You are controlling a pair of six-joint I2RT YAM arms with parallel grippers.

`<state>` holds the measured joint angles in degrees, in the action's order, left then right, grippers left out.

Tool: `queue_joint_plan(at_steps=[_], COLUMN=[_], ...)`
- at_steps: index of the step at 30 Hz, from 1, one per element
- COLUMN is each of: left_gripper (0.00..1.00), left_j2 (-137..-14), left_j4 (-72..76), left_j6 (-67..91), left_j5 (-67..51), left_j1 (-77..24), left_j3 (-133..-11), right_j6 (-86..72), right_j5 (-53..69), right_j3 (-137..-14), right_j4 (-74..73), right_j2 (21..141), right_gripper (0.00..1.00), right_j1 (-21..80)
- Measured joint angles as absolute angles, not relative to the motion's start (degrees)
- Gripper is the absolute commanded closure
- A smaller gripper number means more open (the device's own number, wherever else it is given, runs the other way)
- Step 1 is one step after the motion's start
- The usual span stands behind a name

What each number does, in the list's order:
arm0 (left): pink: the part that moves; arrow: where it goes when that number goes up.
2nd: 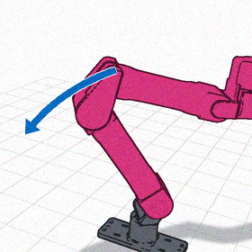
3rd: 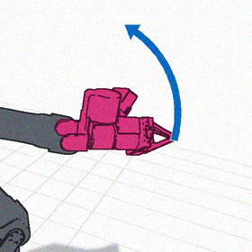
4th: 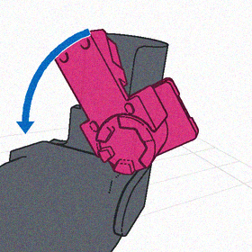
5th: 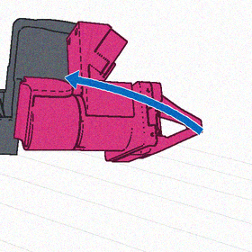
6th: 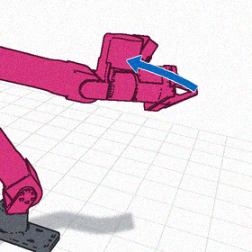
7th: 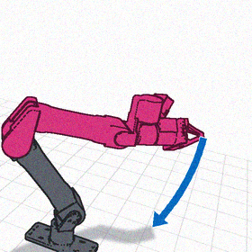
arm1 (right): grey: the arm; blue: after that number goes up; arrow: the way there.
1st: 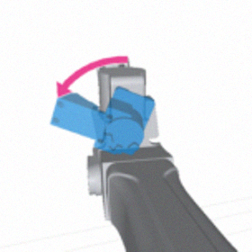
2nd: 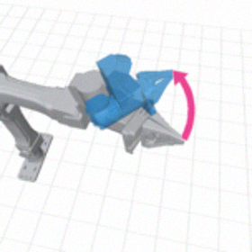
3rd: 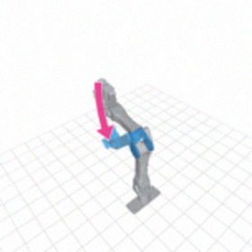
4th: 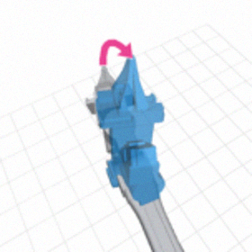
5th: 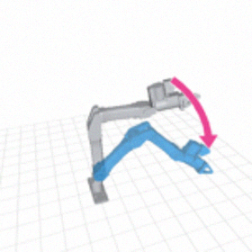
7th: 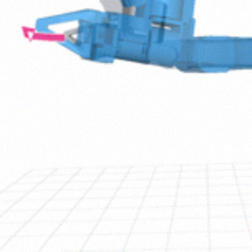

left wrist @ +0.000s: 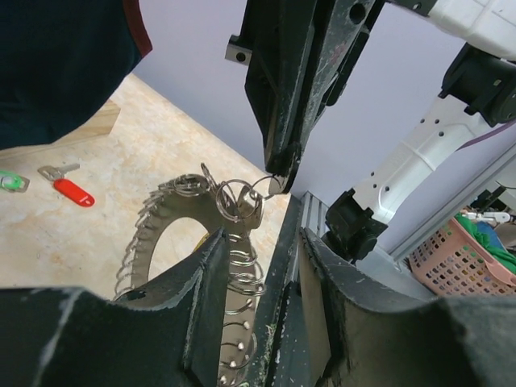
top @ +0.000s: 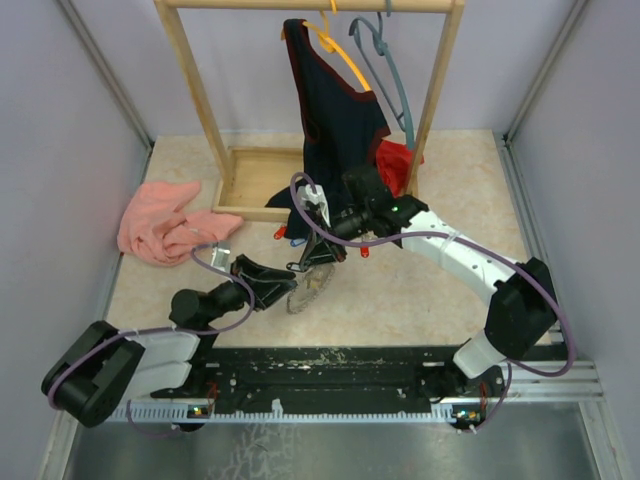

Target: Remove the keys from the keyring

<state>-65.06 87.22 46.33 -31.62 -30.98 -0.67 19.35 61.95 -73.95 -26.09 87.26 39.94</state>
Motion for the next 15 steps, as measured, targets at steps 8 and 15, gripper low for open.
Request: queue_joint_plan(at_steps=[8,15], left_gripper=[0.59,0.57], left_j2=[-68.5,-68.0], left_j4=[87.2,87.2], left_j6=[47.4,47.8], left_j5=[-32.9,-34.0], left_j1=[-31.0,-31.0], left_j3=[-0.7,-0.7], right_j6=[19.4,19.4], right_j5=[62.3,62.3], right_j3=[-73.9,-73.9], right_j4=[-26.2,-26.2], right_j2=[87.3,87.3], right_gripper=[1.0,1.0], right_j1=[39.9,39.9])
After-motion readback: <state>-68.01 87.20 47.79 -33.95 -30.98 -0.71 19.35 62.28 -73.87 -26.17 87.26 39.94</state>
